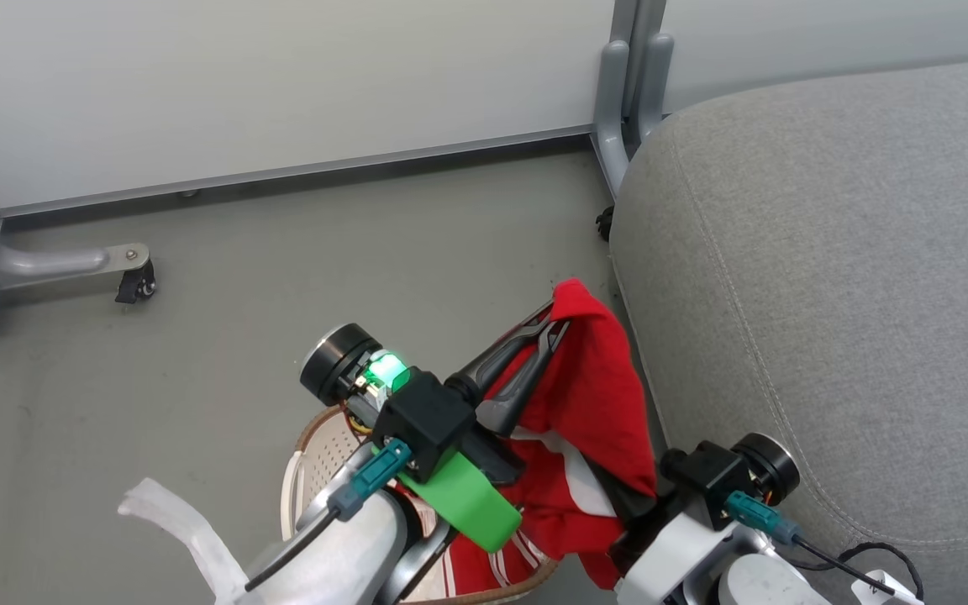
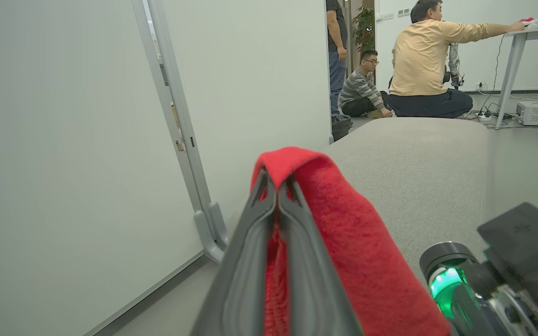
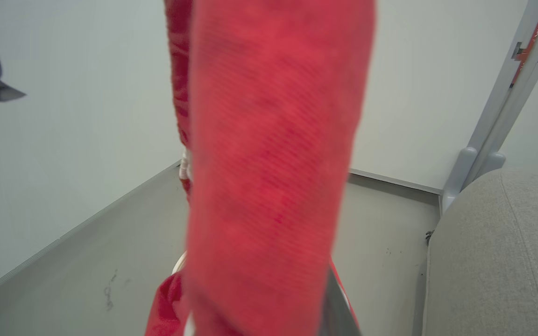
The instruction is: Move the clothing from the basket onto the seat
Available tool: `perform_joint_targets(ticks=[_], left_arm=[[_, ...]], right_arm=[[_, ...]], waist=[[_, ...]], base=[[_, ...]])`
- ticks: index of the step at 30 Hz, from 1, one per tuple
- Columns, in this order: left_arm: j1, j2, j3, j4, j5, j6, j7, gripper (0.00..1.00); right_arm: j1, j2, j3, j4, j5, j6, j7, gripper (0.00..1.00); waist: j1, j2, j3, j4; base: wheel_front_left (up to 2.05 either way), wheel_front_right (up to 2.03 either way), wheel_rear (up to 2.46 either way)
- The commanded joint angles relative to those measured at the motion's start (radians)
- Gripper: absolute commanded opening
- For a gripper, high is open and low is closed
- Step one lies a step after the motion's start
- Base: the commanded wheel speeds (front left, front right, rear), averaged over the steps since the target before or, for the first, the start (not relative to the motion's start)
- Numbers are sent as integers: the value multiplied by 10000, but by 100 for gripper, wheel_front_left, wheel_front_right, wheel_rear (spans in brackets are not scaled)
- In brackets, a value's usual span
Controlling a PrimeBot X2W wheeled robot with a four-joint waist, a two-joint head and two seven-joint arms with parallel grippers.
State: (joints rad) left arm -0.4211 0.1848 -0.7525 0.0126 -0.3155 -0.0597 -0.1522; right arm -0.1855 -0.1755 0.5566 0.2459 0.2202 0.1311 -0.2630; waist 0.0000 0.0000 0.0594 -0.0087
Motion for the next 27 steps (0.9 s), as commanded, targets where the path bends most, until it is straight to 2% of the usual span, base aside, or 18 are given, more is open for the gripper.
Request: perform_joint_targets(ticks=[1,5,6,7,8,9,15,27], left_arm=[[-108,97,-1,84,52,104,-57,0],[-127,59,17,246,46,202,-88,0],[-130,39,17,293,28,230,-83,15],[-119,17,20,332,-11,240,-73,26],[-92,-6,46,374,-69,264,-79,84],[-62,-14,49,413,-124,256,-54,100],[115,26,40,583,-257,337,-52,100],[113,134,69,561,-335,459,-108,100]], right_arm=[[141,3,11,-67,107,-6,-28,0],[137,-49,118,-28,214,-6,-28,0],[136,-40,141,-24,269,-6,-28,0],[150,-14,185,-36,364,-6,-28,0],[150,-6,223,-48,465,-6,-28,0],[140,-14,249,-56,521,-6,-28,0],[49,-64,338,-91,765,-6,-28,0],[-162,-85,-20,-225,461,-7,-27,0]], waist=[[0,0,36,-58],[0,0,66,-105],[0,0,71,-109],[0,0,77,-111],[0,0,79,-114],[0,0,80,-116],[0,0,107,-126],[0,0,334,-290]], base=[[0,0,0],[0,0,0],[0,0,0],[0,0,0],[0,0,0],[0,0,0],[0,0,0],[0,0,0]])
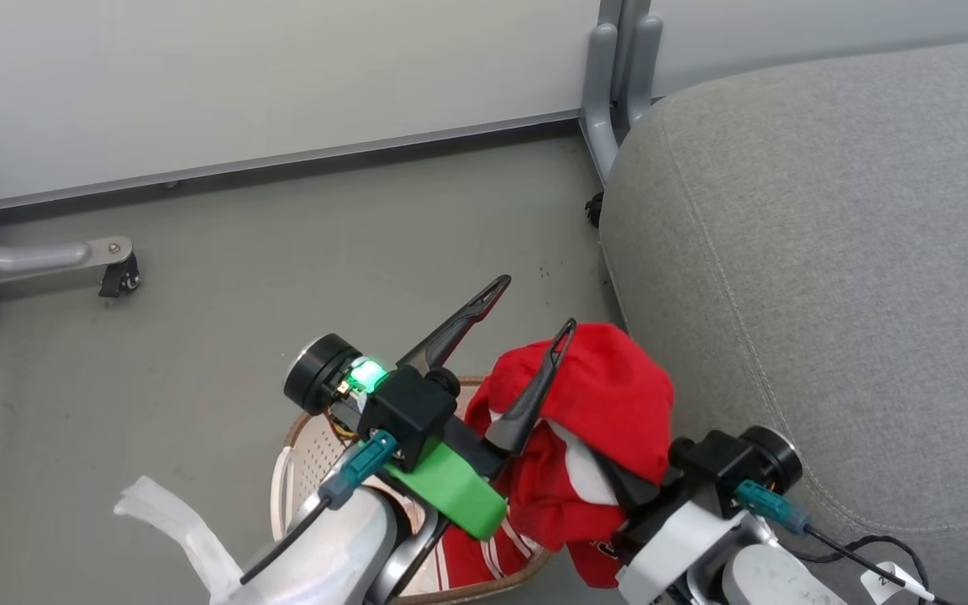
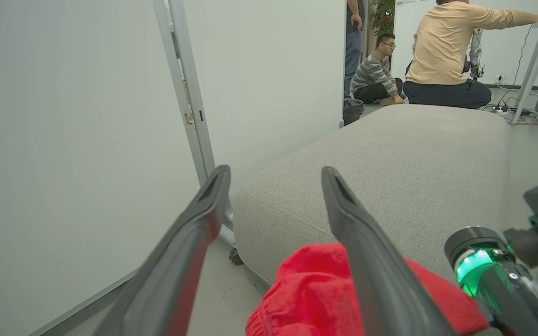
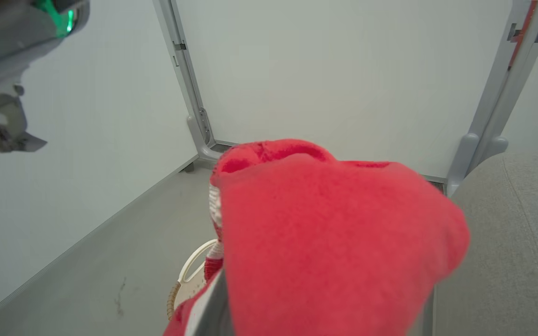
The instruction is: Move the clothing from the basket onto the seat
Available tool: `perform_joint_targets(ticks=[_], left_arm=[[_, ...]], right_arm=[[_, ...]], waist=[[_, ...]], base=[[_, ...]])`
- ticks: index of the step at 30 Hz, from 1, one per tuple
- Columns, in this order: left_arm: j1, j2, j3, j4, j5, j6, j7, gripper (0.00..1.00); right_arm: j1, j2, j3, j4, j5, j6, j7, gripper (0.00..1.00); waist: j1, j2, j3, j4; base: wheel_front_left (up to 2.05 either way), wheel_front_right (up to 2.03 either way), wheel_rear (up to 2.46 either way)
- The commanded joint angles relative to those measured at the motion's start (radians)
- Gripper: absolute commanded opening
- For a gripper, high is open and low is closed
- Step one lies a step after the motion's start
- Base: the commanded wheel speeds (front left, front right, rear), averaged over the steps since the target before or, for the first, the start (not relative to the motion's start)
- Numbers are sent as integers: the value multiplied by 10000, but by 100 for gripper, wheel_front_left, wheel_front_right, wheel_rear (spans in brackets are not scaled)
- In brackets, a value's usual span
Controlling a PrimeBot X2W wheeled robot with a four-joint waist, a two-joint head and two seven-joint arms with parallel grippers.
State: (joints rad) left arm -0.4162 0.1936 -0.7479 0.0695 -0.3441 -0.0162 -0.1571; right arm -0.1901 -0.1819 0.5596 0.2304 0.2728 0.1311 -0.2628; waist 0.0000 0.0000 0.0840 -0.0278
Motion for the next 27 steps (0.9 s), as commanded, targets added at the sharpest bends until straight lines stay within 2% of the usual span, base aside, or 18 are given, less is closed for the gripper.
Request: perform_joint_targets(ticks=[1,4,10,17,27], left_arm=[[71,67,51,-1,-32,58,-77,100],[138,165,103,101,-26,108,-162,100],[144,437,260,47,-45,154,-379,100],[-35,649,197,-98,92,106,-416,100],[122,988,182,-467,102,211,-143,100]], right_arm=[[-173,-23,-131,-103,-141,-7,-29,0],[-281,-2,-407,-256,-337,-7,-31,0],[-456,126,-1274,-842,-747,-7,-31,0],[104,295,-2138,-1563,-1121,-7,-29,0],[799,700,-2518,-2051,-1175,-7,-29,0]], waist=[[0,0,151,-202],[0,0,307,-566],[0,0,840,-1983],[0,0,1253,-3347],[0,0,1688,-4892]], base=[[0,0,0],[0,0,0],[0,0,0],[0,0,0],[0,0,0]])
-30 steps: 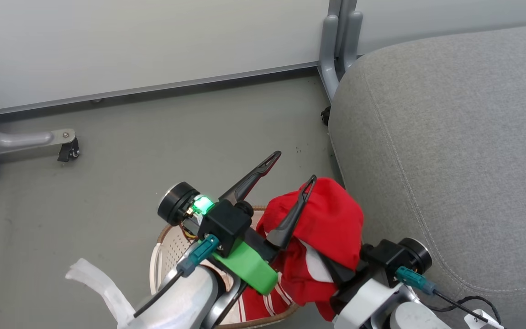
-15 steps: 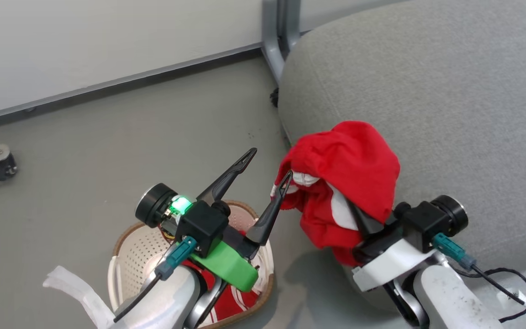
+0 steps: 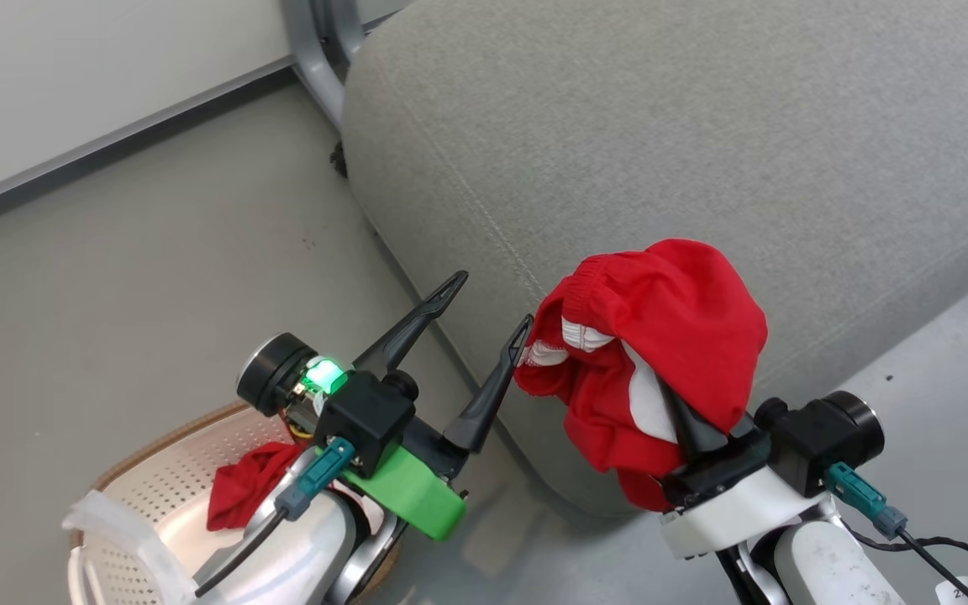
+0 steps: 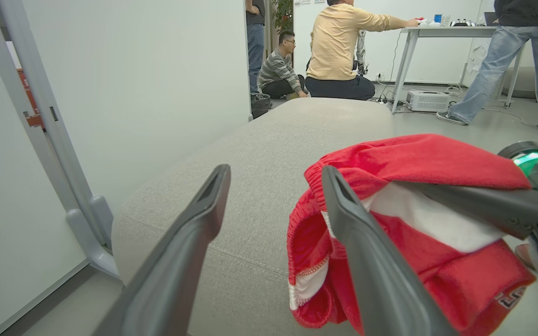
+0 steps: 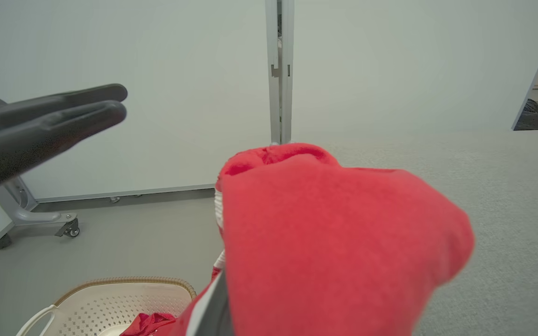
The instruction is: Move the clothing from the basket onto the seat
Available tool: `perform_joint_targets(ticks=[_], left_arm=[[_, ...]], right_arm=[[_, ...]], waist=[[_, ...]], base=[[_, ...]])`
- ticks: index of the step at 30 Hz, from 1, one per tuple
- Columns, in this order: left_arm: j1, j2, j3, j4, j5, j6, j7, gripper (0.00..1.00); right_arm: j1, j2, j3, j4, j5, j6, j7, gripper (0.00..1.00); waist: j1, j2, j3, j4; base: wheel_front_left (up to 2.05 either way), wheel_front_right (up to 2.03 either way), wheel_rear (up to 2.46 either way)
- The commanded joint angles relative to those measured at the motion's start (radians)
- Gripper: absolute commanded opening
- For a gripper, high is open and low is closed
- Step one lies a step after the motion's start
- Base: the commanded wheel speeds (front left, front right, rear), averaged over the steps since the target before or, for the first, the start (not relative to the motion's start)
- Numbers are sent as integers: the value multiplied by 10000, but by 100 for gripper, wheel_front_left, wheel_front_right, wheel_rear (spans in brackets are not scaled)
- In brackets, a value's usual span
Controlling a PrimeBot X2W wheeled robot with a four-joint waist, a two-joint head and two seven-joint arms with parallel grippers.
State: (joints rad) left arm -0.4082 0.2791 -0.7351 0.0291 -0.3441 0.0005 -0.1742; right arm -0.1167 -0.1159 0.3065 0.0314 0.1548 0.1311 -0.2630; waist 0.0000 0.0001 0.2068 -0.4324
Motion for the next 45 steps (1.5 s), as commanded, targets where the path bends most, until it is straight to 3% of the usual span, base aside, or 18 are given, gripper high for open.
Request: perform_joint_targets(ticks=[1,5,9,17,24,33,40,45], left_arm=[[59,160,56,-113,93,72,54,100],[47,301,0,-393,185,127,231,100],[-143,302,-167,-625,185,16,426,100],[-776,326,-385,-1059,390,-265,691,100],[-1349,398,-414,-1167,567,-443,687,100],[-1958,316,-524,-1231,774,-600,583,100],[-2166,268,-670,-1083,853,-669,400,100],[-2267,233,-659,-945,801,-620,304,100]], right_arm=[[84,65,5,-86,0,-7,-29,0],[90,231,-102,-227,118,-7,-29,0],[-132,337,-601,-525,341,-7,-27,0],[-1738,493,-2402,-777,737,-7,-29,0],[-4222,-72,-3773,-300,1357,-7,-29,0],[-7141,-1930,-4140,1901,1809,-7,-29,0],[-8205,-2609,-4280,4147,2025,-7,-29,0],[-8477,-2615,-4434,5420,1875,-7,-27,0]], waist=[[0,-1,499,-936],[0,-1,775,-1180],[0,-1,1193,-992],[0,-1,2759,57],[0,-1,4308,1009],[0,-1,5811,1897],[0,-1,6254,2272],[0,-1,6208,2354]], base=[[0,0,0],[0,0,0],[0,0,0],[0,0,0],[0,0,0],[0,0,0],[0,0,0],[0,0,0]])
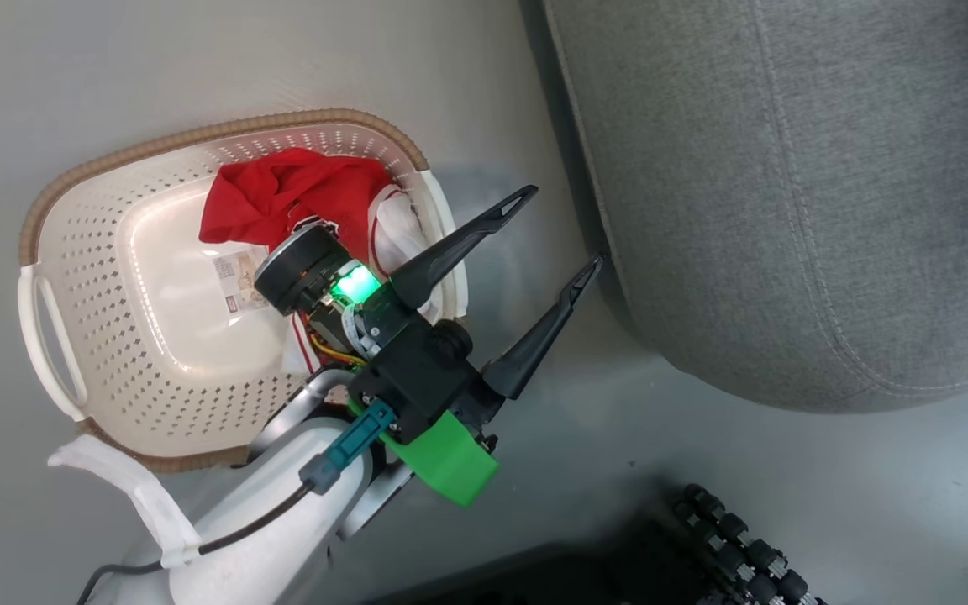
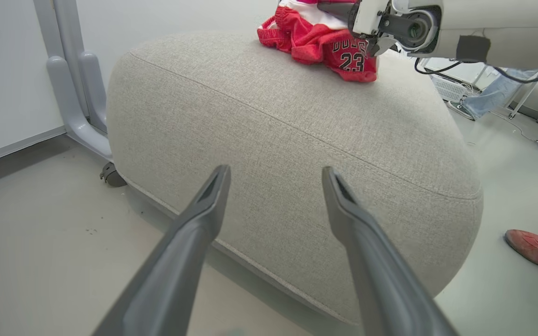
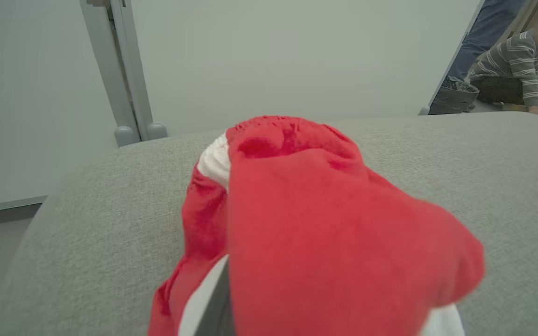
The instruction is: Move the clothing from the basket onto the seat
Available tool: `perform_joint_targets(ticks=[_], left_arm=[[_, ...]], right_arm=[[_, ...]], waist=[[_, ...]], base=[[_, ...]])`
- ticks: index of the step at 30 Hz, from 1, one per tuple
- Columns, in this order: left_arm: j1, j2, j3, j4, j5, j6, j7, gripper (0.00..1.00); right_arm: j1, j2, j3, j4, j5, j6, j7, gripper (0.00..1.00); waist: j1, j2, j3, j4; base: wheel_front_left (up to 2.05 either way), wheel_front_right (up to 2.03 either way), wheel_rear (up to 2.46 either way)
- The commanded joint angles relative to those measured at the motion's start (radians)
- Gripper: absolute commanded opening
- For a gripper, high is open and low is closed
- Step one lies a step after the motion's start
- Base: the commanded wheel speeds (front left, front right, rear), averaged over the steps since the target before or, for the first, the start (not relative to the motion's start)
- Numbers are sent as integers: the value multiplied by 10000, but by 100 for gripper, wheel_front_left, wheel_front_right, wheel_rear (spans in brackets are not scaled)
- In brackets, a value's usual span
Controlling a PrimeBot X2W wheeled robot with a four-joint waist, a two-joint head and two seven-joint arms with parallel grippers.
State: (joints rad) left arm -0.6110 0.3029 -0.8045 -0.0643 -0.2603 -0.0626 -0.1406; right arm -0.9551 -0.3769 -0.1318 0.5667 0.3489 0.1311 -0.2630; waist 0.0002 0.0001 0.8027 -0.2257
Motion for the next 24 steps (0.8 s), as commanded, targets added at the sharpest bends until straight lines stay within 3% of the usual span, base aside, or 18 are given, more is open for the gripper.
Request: perform_joint_targets(ticks=[1,4,6,14,19,24], left_arm=[[-245,-11,41,14,-47,27,-46,100],[-210,-30,33,122,-126,65,-87,100],[-170,7,45,185,-149,93,-122,100],[356,-26,89,455,-418,211,-419,100],[691,-235,178,771,-712,380,-739,100],[1240,-350,771,1505,-1553,271,-1112,100]], right_arm=[[-110,41,-83,235,-114,-7,-27,0],[-129,162,-701,460,-600,-7,-27,3],[62,414,-1126,449,-995,-7,-27,100],[1695,1462,-2308,-862,-2289,-7,-27,100],[3195,2019,-2278,-1601,-2520,-7,-27,100],[4697,2577,-1833,-2107,-2512,-7,-27,100]], waist=[[-2,-1,213,285],[-2,-1,14,250],[-2,-1,-174,226],[-2,-1,-1277,163],[-2,-1,-2115,347],[-2,-1,-3099,725]], base=[[0,0,0],[0,0,0],[0,0,0],[0,0,0],[0,0,0],[0,0,0]])
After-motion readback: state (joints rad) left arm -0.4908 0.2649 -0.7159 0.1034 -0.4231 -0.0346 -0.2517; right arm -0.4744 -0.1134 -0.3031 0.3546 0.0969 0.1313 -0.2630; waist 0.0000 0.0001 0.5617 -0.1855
